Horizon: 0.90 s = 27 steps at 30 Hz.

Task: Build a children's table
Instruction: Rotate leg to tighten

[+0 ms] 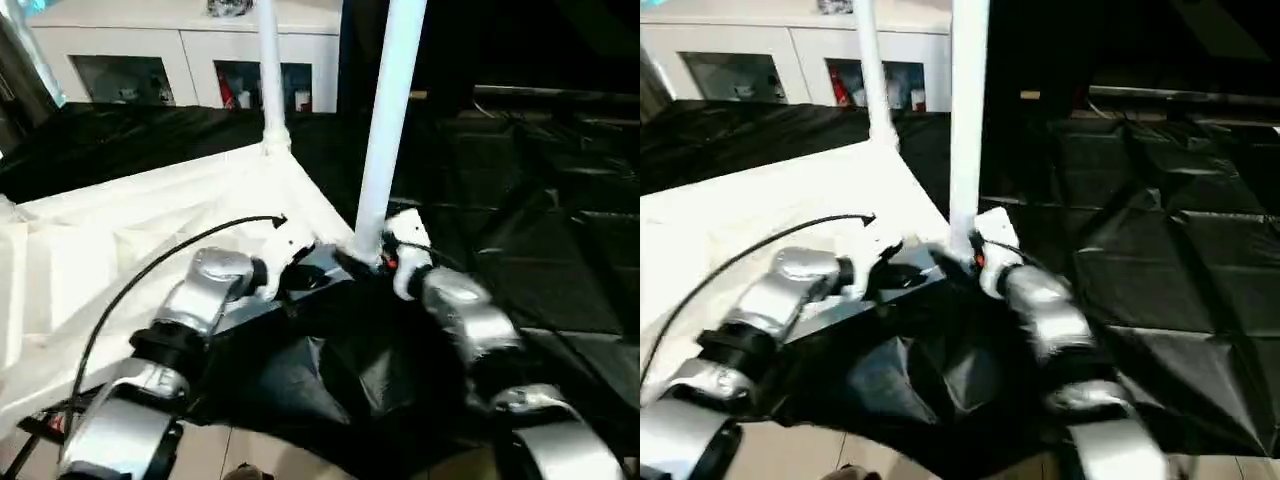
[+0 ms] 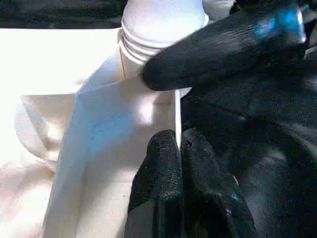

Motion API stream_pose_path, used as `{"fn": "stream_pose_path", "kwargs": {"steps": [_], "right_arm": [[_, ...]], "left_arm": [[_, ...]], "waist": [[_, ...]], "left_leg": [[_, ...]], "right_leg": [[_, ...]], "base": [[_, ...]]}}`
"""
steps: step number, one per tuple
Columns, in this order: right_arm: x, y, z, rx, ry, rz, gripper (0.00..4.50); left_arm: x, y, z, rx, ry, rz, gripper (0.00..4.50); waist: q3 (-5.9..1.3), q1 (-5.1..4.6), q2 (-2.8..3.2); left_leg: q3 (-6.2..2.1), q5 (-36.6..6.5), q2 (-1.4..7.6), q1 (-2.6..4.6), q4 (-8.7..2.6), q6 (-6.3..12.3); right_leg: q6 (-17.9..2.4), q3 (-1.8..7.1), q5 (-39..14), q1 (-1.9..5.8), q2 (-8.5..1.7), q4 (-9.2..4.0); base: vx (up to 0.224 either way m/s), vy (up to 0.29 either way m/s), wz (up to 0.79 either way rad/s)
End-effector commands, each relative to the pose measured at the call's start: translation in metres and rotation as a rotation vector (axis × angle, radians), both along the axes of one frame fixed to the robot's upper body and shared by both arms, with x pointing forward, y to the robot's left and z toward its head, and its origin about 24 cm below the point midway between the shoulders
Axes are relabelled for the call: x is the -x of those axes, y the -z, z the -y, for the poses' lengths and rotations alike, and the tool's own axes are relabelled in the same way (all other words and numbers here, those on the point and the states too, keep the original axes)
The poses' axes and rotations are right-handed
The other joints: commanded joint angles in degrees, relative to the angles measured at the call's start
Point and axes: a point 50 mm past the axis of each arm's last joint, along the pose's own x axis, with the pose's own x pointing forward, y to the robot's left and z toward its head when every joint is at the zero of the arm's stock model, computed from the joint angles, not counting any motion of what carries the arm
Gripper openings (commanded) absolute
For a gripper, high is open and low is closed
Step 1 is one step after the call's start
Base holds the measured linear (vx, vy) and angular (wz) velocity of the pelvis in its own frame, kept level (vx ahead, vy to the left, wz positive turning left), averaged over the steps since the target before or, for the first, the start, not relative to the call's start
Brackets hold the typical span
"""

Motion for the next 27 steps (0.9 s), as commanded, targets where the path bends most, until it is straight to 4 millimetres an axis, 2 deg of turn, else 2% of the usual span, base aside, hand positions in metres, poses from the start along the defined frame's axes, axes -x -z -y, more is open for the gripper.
{"fn": "stream_pose_path", "kwargs": {"steps": [1,4,5,9,10,11,12,14,16,22,25,26,27], "right_arm": [[0.016,0.003,-0.034,0.003,-0.262,-0.029,3.95],[0.017,0.001,-0.026,0.006,-0.319,-0.041,3.95],[0.018,0.0,-0.022,0.01,-0.352,-0.045,3.95],[0.022,-0.003,-0.012,0.021,-0.435,-0.064,3.95],[0.022,-0.003,-0.012,0.021,-0.435,-0.064,3.95],[0.025,-0.003,-0.01,0.019,-0.475,-0.08,3.95],[0.025,-0.003,-0.01,0.019,-0.475,-0.08,3.95],[0.028,-0.002,-0.009,0.021,-0.505,-0.098,3.72],[0.029,-0.002,-0.009,0.015,-0.504,-0.102,3.62],[0.034,0.002,-0.019,-0.018,-0.502,-0.108,3.12],[0.03,0.007,-0.026,-0.013,-0.377,-0.098,2.84],[0.02,0.011,-0.03,-0.002,-0.214,-0.088,2.79],[0.015,0.012,-0.032,-0.014,-0.122,-0.089,2.76]], "left_arm": [[0.005,-0.009,0.018,0.057,0.113,0.029,0.0],[0.01,-0.009,0.012,0.056,0.173,0.009,0.0],[0.013,-0.009,0.009,0.058,0.199,-0.002,0.0],[0.019,-0.009,-0.001,0.042,0.272,-0.025,0.0],[0.019,-0.009,-0.001,0.042,0.272,-0.025,0.0],[0.02,-0.009,-0.004,0.038,0.28,-0.034,0.0],[0.02,-0.009,-0.004,0.038,0.28,-0.034,0.0],[0.022,-0.009,-0.008,0.035,0.287,-0.043,0.0],[0.023,-0.009,-0.009,0.036,0.287,-0.046,0.0],[0.025,-0.007,-0.008,0.044,0.285,-0.054,0.0],[0.019,-0.008,-0.003,0.066,0.211,-0.038,0.0],[0.013,-0.009,0.002,0.079,0.133,-0.024,0.0],[0.009,-0.009,0.006,0.083,0.087,-0.014,0.0]], "waist": [[-3.71,0.09,-0.16],[-3.64,0.21,-0.1],[-3.61,0.24,-0.25],[-3.65,0.33,-0.16],[-3.63,0.37,-0.17],[-3.6,0.37,-0.45],[-3.62,0.53,-0.36],[-3.64,0.56,-0.5],[-3.6,0.57,-0.34],[-3.62,0.54,-0.45],[-3.54,0.44,-0.42],[-3.42,0.23,-0.33],[-3.21,-0.11,-0.18]], "left_leg": [[-0.75,-13.1,1.37,0.88,-3.98,2.56],[-0.68,-14.2,1.54,1.09,-4.04,2.42],[-0.71,-14.5,1.58,1.06,-4.11,2.38],[-0.68,-14.0,1.64,1.13,-4.1,2.53],[-0.68,-14.1,1.65,1.12,-4.12,2.55],[-0.62,-14.1,1.71,1.15,-4.14,2.6],[-0.62,-13.7,1.68,1.1,-4.07,2.68],[-0.62,-13.4,1.67,1.09,-4.09,2.69],[-0.66,-13.7,1.71,1.13,-4.14,2.4],[-0.61,-13.2,1.63,1.15,-4.13,2.16],[-0.63,-13.6,1.61,1.11,-4.21,1.79],[-0.69,-14.3,1.56,1.17,-4.36,1.25],[-0.7,-15.8,1.49,1.44,-4.54,0.09]], "right_leg": [[-13.9,2.0,-6.0,2.84,-2.8,-3.73],[-14.3,2.01,-7.9,2.64,-2.83,-3.86],[-14.3,2.02,-8.4,2.67,-2.85,-3.83],[-14.5,2.04,-7.5,2.55,-2.79,-3.71],[-14.5,2.02,-7.6,2.56,-2.77,-3.7],[-14.5,2.08,-7.6,2.53,-2.79,-3.73],[-14.5,2.09,-7.5,2.56,-2.88,-3.64],[-14.5,2.06,-7.7,2.52,-2.88,-3.66],[-14.4,2.09,-8.5,2.45,-2.94,-3.68],[-14.1,2.15,-8.4,2.4,-2.9,-3.71],[-13.9,2.18,-9.1,2.35,-2.96,-3.78],[-13.8,2.24,-10.3,2.19,-3.0,-3.93],[-13.5,2.32,-13.0,1.84,-3.06,-4.26]], "base": [[0.0,0.0,0.0],[0.0,0.0,0.0],[0.0,0.0,0.0],[0.0,0.0,0.0],[0.0,0.0,0.0],[0.0,0.0,0.0],[0.0,0.0,0.0],[0.0,0.0,0.0],[0.0,0.0,0.0],[0.0,0.0,0.0],[0.0,0.0,0.0],[0.0,0.0,0.0],[0.0,0.0,0.0]]}}
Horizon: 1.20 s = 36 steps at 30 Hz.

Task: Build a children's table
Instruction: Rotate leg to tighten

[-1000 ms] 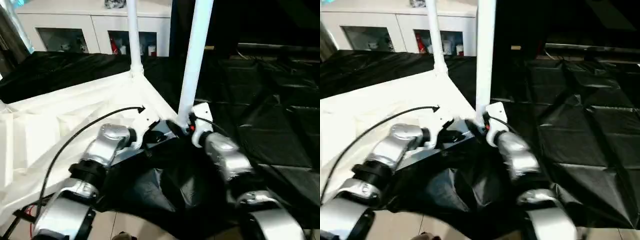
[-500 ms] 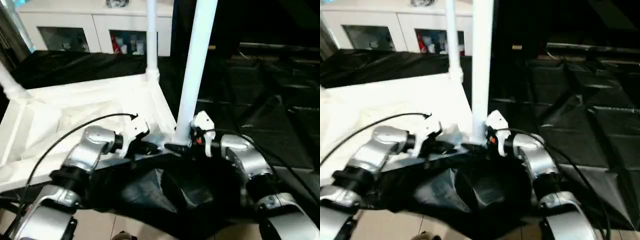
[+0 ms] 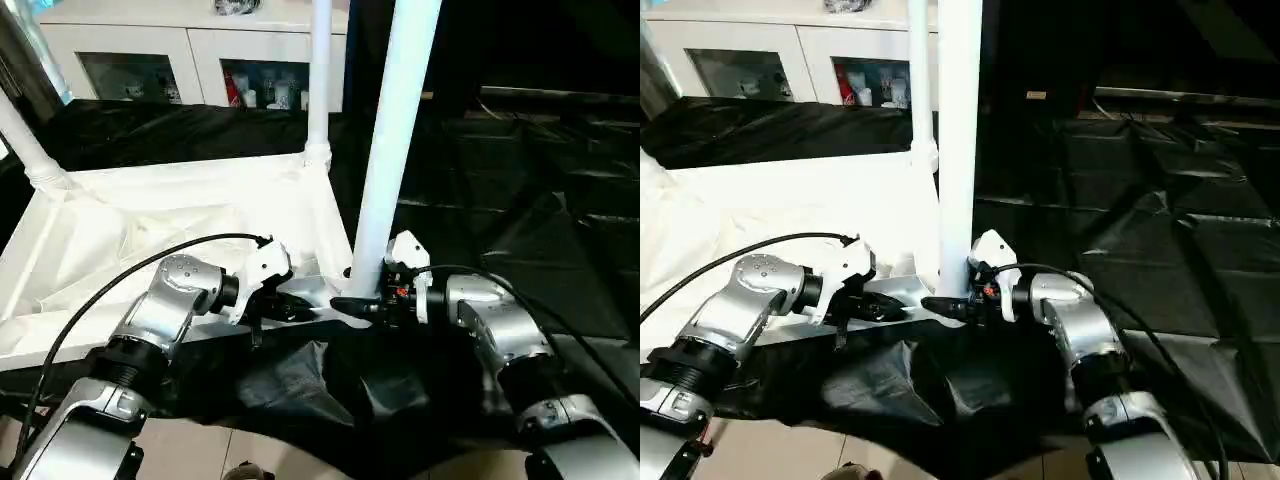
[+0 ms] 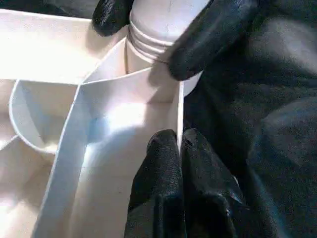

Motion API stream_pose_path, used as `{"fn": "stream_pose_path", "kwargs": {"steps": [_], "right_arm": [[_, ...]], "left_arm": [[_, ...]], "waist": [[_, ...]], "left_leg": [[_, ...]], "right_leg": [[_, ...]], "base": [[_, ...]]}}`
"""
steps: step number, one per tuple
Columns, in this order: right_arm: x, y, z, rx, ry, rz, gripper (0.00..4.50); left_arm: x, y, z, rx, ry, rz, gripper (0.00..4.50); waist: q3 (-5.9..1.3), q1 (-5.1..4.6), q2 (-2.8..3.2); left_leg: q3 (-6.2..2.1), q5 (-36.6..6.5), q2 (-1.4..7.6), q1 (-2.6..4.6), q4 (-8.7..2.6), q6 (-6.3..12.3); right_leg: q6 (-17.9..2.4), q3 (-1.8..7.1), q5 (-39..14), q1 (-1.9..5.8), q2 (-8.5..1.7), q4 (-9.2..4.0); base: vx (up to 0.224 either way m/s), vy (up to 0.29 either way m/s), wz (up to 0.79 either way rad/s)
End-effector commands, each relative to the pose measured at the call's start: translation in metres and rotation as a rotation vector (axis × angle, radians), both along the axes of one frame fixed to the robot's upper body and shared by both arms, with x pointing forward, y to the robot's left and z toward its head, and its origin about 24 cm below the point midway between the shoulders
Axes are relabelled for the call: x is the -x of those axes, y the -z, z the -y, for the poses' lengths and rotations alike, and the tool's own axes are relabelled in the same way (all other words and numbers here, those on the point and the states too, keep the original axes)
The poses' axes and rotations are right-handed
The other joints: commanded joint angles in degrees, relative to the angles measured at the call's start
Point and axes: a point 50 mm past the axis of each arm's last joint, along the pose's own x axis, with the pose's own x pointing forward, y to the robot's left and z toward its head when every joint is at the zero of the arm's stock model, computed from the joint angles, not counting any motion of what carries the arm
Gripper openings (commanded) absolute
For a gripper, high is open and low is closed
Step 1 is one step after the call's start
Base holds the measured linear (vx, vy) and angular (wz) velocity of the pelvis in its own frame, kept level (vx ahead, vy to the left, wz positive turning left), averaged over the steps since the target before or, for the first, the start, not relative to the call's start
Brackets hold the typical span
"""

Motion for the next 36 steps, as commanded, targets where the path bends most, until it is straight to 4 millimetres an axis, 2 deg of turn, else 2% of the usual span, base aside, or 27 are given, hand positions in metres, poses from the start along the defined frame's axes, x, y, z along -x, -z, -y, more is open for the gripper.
{"fn": "stream_pose_path", "kwargs": {"steps": [1,2,3,5,6,8,9,10,11,13,15,19,22,24,29,32,33,36], "right_arm": [[-0.004,0.012,-0.027,-0.004,0.145,-0.049,2.74],[-0.004,0.012,-0.028,-0.006,0.155,-0.05,2.73],[-0.009,0.013,-0.031,-0.026,0.26,-0.068,2.72],[-0.01,0.013,-0.033,-0.036,0.303,-0.075,2.71],[-0.01,0.012,-0.039,-0.048,0.326,-0.075,2.71],[-0.009,0.011,-0.048,-0.061,0.344,-0.066,2.71],[-0.009,0.011,-0.048,-0.061,0.344,-0.066,3.26],[-0.009,0.011,-0.053,-0.069,0.349,-0.068,3.26],[-0.007,0.011,-0.061,-0.087,0.326,-0.077,3.46],[-0.007,0.01,-0.063,-0.081,0.317,-0.069,3.58],[-0.006,0.009,-0.062,-0.071,0.291,-0.05,3.7],[-0.005,0.005,-0.055,-0.062,0.191,-0.011,3.7],[-0.002,0.002,-0.044,-0.046,0.068,0.019,3.7],[0.0,-0.001,-0.037,-0.046,0.012,0.022,3.7],[0.002,-0.006,-0.018,-0.018,-0.112,0.034,3.7],[0.007,-0.008,-0.007,0.023,-0.212,0.021,3.7],[0.008,-0.008,-0.005,0.025,-0.228,0.014,3.7],[0.01,-0.009,-0.002,0.028,-0.267,0.002,3.7]], "left_arm": [[-0.012,-0.011,0.034,0.071,-0.063,0.059,0.0],[-0.012,-0.011,0.034,0.071,-0.068,0.06,0.0],[-0.017,-0.01,0.039,0.07,-0.134,0.071,0.0],[-0.02,-0.01,0.043,0.073,-0.165,0.071,0.0],[-0.023,-0.01,0.047,0.082,-0.211,0.073,0.0],[-0.026,-0.01,0.055,0.093,-0.253,0.079,0.0],[-0.026,-0.01,0.055,0.093,-0.253,0.079,0.0],[-0.028,-0.011,0.058,0.097,-0.276,0.085,0.0],[-0.028,-0.012,0.063,0.105,-0.272,0.091,0.0],[-0.027,-0.013,0.064,0.108,-0.262,0.091,0.0],[-0.026,-0.012,0.063,0.103,-0.238,0.093,0.0],[-0.021,-0.012,0.057,0.096,-0.159,0.097,0.0],[-0.015,-0.011,0.05,0.091,-0.085,0.089,0.0],[-0.01,-0.011,0.046,0.091,-0.025,0.083,0.0],[-0.001,-0.012,0.034,0.079,0.096,0.068,0.0],[0.002,-0.012,0.023,0.049,0.154,0.052,0.0],[0.003,-0.012,0.022,0.043,0.166,0.048,0.0],[0.005,-0.012,0.019,0.038,0.187,0.04,0.0]], "waist": [[-3.08,-0.36,0.03],[-3.07,-0.48,-0.03],[-3.1,-0.41,0.15],[-3.09,-0.6,-0.11],[-3.2,-0.58,0.27],[-3.34,-0.37,0.18],[-3.4,-0.09,0.14],[-3.47,-0.04,0.12],[-3.52,0.03,0.26],[-3.51,-0.1,0.26],[-3.55,-0.06,0.29],[-3.57,-0.04,0.21],[-3.63,0.08,0.12],[-3.66,0.07,0.1],[-3.86,0.18,0.35],[-3.76,0.55,0.39],[-3.8,0.62,0.69],[-3.67,0.7,0.49]], "left_leg": [[-1.03,-18.3,1.34,1.41,-4.78,-1.13],[-0.98,-19.1,1.27,1.52,-4.74,-1.46],[-1.18,-19.8,1.33,1.68,-4.76,-1.7],[-1.16,-20.1,1.26,1.62,-4.83,-1.7],[-1.05,-19.0,1.21,1.58,-4.79,-1.47],[-0.91,-17.4,1.16,1.49,-4.68,-0.96],[-0.88,-16.7,1.19,1.48,-4.64,-0.67],[-0.88,-16.4,1.16,1.41,-4.6,-0.44],[-0.88,-15.7,1.15,1.23,-4.56,0.05],[-0.97,-15.6,1.09,0.99,-4.63,0.28],[-0.9,-15.5,1.13,1.11,-4.59,0.58],[-0.95,-15.8,1.17,1.06,-4.62,0.96],[-0.92,-14.8,1.23,0.96,-4.51,1.59],[-0.79,-13.8,1.25,0.71,-4.35,2.29],[-0.57,-11.6,1.45,0.82,-3.99,3.51],[-0.58,-12.7,1.54,0.99,-4.07,3.38],[-0.61,-13.0,1.54,1.05,-4.07,3.23],[-0.64,-14.5,1.65,1.1,-4.26,2.36]], "right_leg": [[-12.5,2.18,-17.7,1.99,-3.24,-4.75],[-11.8,2.18,-19.4,1.89,-3.21,-5.0],[-10.8,2.22,-20.8,1.81,-3.28,-5.19],[-10.2,2.27,-20.6,1.81,-3.13,-5.38],[-10.1,2.37,-18.8,1.77,-3.05,-5.26],[-10.5,2.34,-15.8,1.89,-2.85,-5.09],[-10.7,2.33,-14.7,1.94,-2.9,-5.03],[-10.7,2.31,-14.1,2.04,-2.88,-4.93],[-11.0,2.27,-12.4,2.14,-2.84,-4.74],[-11.0,2.16,-12.3,2.38,-2.84,-4.71],[-11.2,2.17,-11.9,2.29,-2.84,-4.74],[-11.2,2.14,-12.2,2.43,-2.87,-4.76],[-11.6,2.12,-10.5,2.61,-2.89,-4.59],[-12.2,2.06,-9.1,2.75,-2.81,-4.33],[-14.3,1.96,-4.4,2.53,-2.61,-3.72],[-14.6,1.89,-5.5,2.48,-2.61,-3.79],[-14.5,1.89,-5.9,2.47,-2.61,-3.79],[-14.4,1.97,-7.2,2.43,-2.71,-3.9]], "base": [[0.0,0.0,0.0],[0.0,0.0,0.0],[0.0,0.0,0.0],[0.0,0.0,0.0],[0.0,0.0,0.0],[0.0,0.0,0.0],[0.0,0.0,0.0],[0.0,0.0,0.0],[0.0,0.0,0.0],[0.0,0.0,0.0],[0.0,0.0,0.0],[0.0,0.0,0.0],[0.0,0.0,0.0],[0.0,0.0,0.0],[0.0,0.0,0.0],[0.0,0.0,0.0],[0.0,0.0,0.0],[0.0,0.0,0.0]]}}
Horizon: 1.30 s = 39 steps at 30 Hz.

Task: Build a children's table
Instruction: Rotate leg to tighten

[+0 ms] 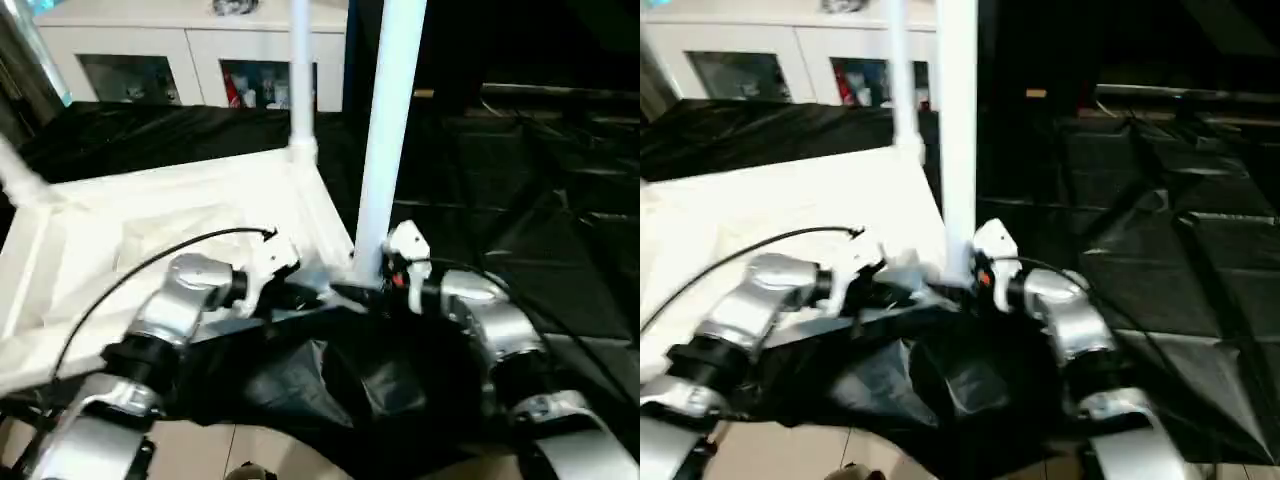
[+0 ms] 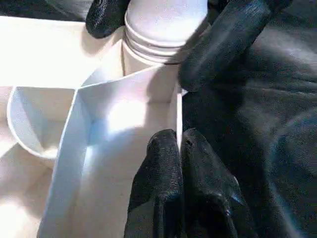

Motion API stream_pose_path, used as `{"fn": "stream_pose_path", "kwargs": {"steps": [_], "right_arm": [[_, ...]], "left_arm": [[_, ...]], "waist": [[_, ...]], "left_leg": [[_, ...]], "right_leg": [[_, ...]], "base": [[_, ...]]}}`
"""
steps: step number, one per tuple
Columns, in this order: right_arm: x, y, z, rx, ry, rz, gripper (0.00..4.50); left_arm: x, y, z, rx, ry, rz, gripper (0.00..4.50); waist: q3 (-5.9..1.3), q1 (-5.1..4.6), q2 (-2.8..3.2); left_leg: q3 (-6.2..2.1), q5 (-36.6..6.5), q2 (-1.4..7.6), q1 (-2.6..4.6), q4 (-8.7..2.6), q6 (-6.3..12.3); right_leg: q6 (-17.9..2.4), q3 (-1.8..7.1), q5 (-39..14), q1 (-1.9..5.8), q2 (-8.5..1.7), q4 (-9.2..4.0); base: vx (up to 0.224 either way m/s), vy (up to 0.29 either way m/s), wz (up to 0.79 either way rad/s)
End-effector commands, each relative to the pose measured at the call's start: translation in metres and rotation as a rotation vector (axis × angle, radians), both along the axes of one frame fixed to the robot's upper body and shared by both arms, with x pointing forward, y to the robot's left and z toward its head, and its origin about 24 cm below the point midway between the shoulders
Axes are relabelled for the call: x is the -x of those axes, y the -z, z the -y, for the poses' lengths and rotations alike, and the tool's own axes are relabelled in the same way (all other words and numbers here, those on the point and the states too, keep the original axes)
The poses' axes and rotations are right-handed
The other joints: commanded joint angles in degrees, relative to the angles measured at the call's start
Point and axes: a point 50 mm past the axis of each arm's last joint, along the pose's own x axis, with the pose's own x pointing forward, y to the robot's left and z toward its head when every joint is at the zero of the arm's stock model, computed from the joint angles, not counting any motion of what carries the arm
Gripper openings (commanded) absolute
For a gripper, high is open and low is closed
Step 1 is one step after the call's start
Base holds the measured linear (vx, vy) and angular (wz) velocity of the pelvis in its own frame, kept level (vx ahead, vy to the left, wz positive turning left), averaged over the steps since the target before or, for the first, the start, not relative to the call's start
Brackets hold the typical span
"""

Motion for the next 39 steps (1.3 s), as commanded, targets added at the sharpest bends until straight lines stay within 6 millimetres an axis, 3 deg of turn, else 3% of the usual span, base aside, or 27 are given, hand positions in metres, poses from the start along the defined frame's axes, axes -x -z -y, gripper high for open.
{"fn": "stream_pose_path", "kwargs": {"steps": [1,11,17,20,26,28,29,32,34,39], "right_arm": [[0.007,-0.001,-0.012,-0.005,-0.107,-0.014,3.56],[0.012,0.001,-0.017,-0.022,-0.142,-0.043,2.84],[0.015,0.005,-0.021,-0.041,-0.11,-0.063,2.77],[0.009,0.009,-0.026,-0.064,0.007,-0.063,2.76],[-0.011,0.016,-0.043,-0.117,0.414,-0.085,2.75],[-0.015,0.017,-0.053,-0.116,0.519,-0.086,2.75],[-0.015,0.017,-0.058,-0.121,0.523,-0.086,2.75],[-0.014,0.012,-0.073,-0.153,0.494,-0.067,2.75],[-0.013,0.011,-0.076,-0.178,0.479,-0.077,3.31],[-0.013,0.009,-0.063,-0.142,0.395,-0.035,3.73]], "left_arm": [[0.003,-0.009,0.016,0.042,0.095,0.028,0.0],[0.007,-0.008,0.013,0.03,0.14,0.013,0.0],[0.003,-0.007,0.014,0.032,0.087,0.019,0.0],[-0.006,-0.009,0.019,0.05,-0.009,0.036,0.0],[-0.026,-0.013,0.042,0.073,-0.211,0.084,0.0],[-0.034,-0.015,0.054,0.089,-0.308,0.097,0.0],[-0.036,-0.016,0.057,0.097,-0.324,0.099,0.0],[-0.038,-0.017,0.066,0.115,-0.35,0.109,0.0],[-0.037,-0.017,0.068,0.121,-0.342,0.108,0.0],[-0.028,-0.012,0.064,0.118,-0.228,0.102,0.0]], "waist": [[-3.49,-0.16,-0.09],[-3.62,-0.03,-0.07],[-3.55,0.02,-0.18],[-3.38,-0.17,-0.25],[-3.26,-1.03,-0.29],[-3.25,-1.11,-0.19],[-3.49,-1.0,-0.2],[-3.62,-0.83,-0.18],[-3.68,-0.69,-0.06],[-3.51,-0.78,-0.25]], "left_leg": [[-0.63,-14.6,1.65,1.33,-4.07,2.22],[-0.64,-13.2,1.57,1.27,-3.94,2.16],[-0.67,-13.9,1.63,1.31,-4.03,1.8],[-0.73,-15.1,1.55,1.36,-4.2,0.89],[-0.89,-16.8,1.24,1.65,-4.4,-1.14],[-0.85,-16.3,1.24,1.57,-4.41,-1.14],[-0.87,-15.9,1.19,1.71,-4.31,-1.19],[-0.84,-13.5,1.1,1.25,-4.13,0.05],[-0.82,-12.8,1.13,1.23,-4.0,1.13],[-0.84,-14.5,1.19,1.17,-4.16,1.55]], "right_leg": [[-14.4,2.11,-7.3,2.59,-2.71,-3.75],[-14.6,2.09,-5.9,2.65,-2.69,-3.53],[-14.3,2.14,-7.4,2.59,-2.79,-3.64],[-13.8,2.23,-10.2,2.48,-2.96,-3.95],[-11.6,2.36,-15.6,2.14,-3.06,-4.72],[-11.5,2.4,-14.6,2.06,-2.96,-4.71],[-11.5,2.33,-13.7,2.13,-2.96,-4.6],[-12.0,2.24,-9.2,2.49,-2.85,-4.23],[-12.6,2.17,-7.0,2.62,-2.84,-4.06],[-12.5,2.14,-9.5,2.71,-2.93,-4.35]], "base": [[0.0,0.0,0.0],[0.0,0.0,0.0],[0.0,0.0,0.0],[0.0,0.0,0.0],[0.0,0.0,0.0],[0.0,0.0,0.0],[0.0,0.0,0.0],[0.0,0.0,0.0],[0.0,0.0,0.0],[0.0,0.0,0.0]]}}
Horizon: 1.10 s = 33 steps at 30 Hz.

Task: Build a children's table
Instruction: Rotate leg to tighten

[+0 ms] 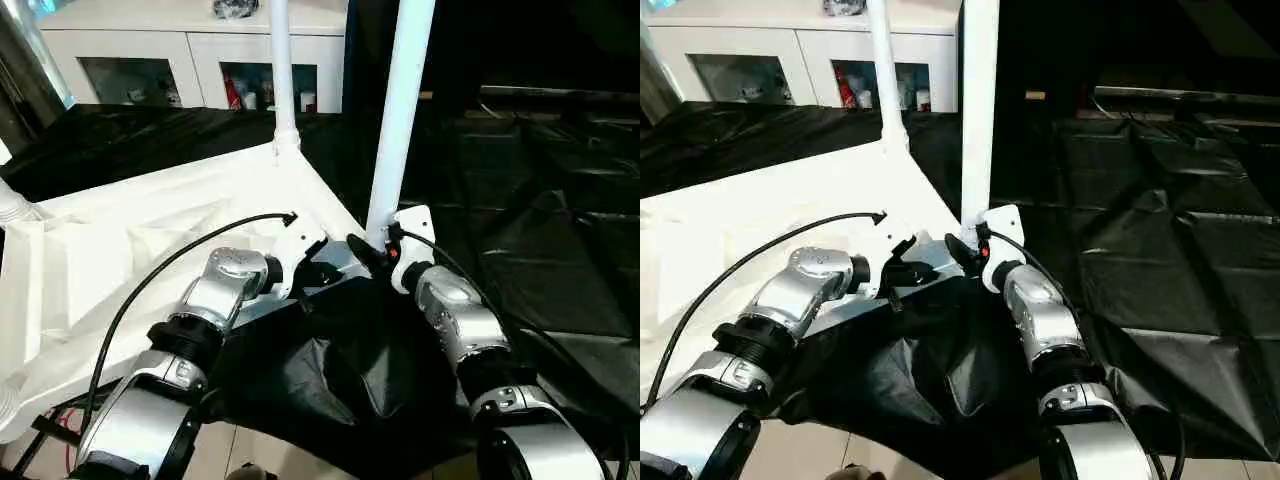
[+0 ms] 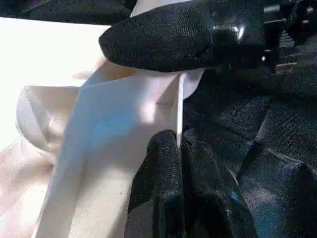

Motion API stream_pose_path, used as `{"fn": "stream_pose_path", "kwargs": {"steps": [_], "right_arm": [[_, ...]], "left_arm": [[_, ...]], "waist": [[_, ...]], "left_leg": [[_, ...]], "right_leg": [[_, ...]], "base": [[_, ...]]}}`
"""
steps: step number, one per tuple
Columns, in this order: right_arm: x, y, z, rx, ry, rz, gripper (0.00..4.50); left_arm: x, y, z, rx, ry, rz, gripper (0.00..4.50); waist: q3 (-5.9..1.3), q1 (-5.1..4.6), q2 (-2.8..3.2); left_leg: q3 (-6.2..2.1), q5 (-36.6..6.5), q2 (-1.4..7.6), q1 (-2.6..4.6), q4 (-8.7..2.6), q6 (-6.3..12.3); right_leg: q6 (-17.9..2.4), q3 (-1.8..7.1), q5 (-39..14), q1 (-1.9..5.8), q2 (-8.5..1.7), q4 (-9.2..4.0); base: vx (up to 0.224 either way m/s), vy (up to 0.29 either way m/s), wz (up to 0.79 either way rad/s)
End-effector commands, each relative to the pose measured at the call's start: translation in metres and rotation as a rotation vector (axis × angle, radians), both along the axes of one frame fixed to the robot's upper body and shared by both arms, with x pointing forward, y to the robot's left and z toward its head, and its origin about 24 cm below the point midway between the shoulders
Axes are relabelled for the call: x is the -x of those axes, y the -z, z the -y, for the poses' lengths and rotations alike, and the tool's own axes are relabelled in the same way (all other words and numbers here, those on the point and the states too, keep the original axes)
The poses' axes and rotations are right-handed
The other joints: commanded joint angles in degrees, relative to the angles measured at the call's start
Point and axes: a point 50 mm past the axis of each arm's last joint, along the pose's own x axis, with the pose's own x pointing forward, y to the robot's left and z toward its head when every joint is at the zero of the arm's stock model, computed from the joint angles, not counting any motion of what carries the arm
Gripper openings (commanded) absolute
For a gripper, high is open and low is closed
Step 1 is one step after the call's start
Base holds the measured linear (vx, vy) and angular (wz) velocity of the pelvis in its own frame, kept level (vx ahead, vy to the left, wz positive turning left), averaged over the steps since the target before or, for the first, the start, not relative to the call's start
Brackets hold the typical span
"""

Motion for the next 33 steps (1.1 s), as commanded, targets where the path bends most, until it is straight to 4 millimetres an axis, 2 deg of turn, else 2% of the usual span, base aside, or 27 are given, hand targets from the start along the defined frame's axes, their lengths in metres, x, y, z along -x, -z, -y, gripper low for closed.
{"fn": "stream_pose_path", "kwargs": {"steps": [1,6,11,16,19,27,30,32,33], "right_arm": [[0.014,0.0,-0.046,-0.015,-0.278,-0.003,3.87],[0.017,-0.005,-0.021,0.028,-0.447,0.023,3.93],[0.022,-0.012,-0.006,0.036,-0.587,0.033,3.93],[0.027,-0.015,0.006,0.066,-0.705,0.026,3.93],[0.031,-0.016,0.01,0.076,-0.76,0.021,3.93],[0.034,-0.015,0.015,0.093,-0.79,0.007,3.36],[0.035,-0.015,0.016,0.087,-0.796,0.005,3.0],[0.036,-0.014,0.015,0.081,-0.802,0.003,3.0],[0.037,-0.014,0.014,0.079,-0.802,0.002,2.77]], "left_arm": [[0.001,-0.014,0.022,0.08,0.071,0.079,0.0],[0.007,-0.012,0.009,0.066,0.153,0.066,0.0],[0.014,-0.013,-0.001,0.064,0.234,0.052,0.0],[0.021,-0.012,-0.013,0.048,0.318,0.027,0.0],[0.023,-0.011,-0.021,0.032,0.334,0.012,0.0],[0.027,-0.01,-0.03,0.021,0.358,-0.005,0.0],[0.029,-0.009,-0.03,0.019,0.365,-0.012,0.0],[0.029,-0.008,-0.03,0.018,0.369,-0.015,0.0],[0.029,-0.008,-0.03,0.019,0.368,-0.015,0.0]], "waist": [[-3.5,-0.16,-0.38],[-3.6,0.09,-0.67],[-3.62,0.29,-0.71],[-3.49,0.31,-0.58],[-3.53,0.77,-0.65],[-3.6,0.94,-0.75],[-3.58,1.02,-0.73],[-3.59,1.09,-0.73],[-3.58,1.12,-0.73]], "left_leg": [[-0.82,-14.5,1.23,1.04,-4.2,1.57],[-0.68,-12.2,1.35,0.87,-3.89,3.1],[-0.59,-11.0,1.49,0.78,-3.69,4.28],[-0.55,-12.6,1.68,0.99,-3.82,3.9],[-0.59,-13.2,1.8,1.19,-3.89,3.28],[-0.54,-11.7,1.66,1.03,-3.78,3.26],[-0.55,-11.6,1.68,1.09,-3.8,3.21],[-0.53,-11.9,1.67,1.12,-3.79,3.13],[-0.54,-11.8,1.67,1.09,-3.79,3.13]], "right_leg": [[-12.4,2.1,-9.7,2.68,-2.93,-4.31],[-13.2,2.0,-6.7,2.92,-2.84,-3.92],[-14.2,1.92,-5.4,2.91,-2.8,-3.62],[-14.4,1.99,-7.9,2.54,-2.83,-3.79],[-14.3,2.03,-8.5,2.5,-2.88,-3.75],[-14.4,2.06,-6.8,2.56,-2.89,-3.49],[-14.3,2.05,-7.2,2.54,-2.86,-3.52],[-14.2,2.07,-7.4,2.53,-2.87,-3.56],[-14.2,2.07,-7.4,2.55,-2.88,-3.56]], "base": [[0.0,0.0,0.0],[0.0,0.0,0.0],[0.0,0.0,0.0],[0.0,0.0,0.0],[0.0,0.0,0.0],[0.0,0.0,0.0],[0.0,0.0,0.0],[0.0,0.0,0.0],[0.0,0.0,0.0]]}}
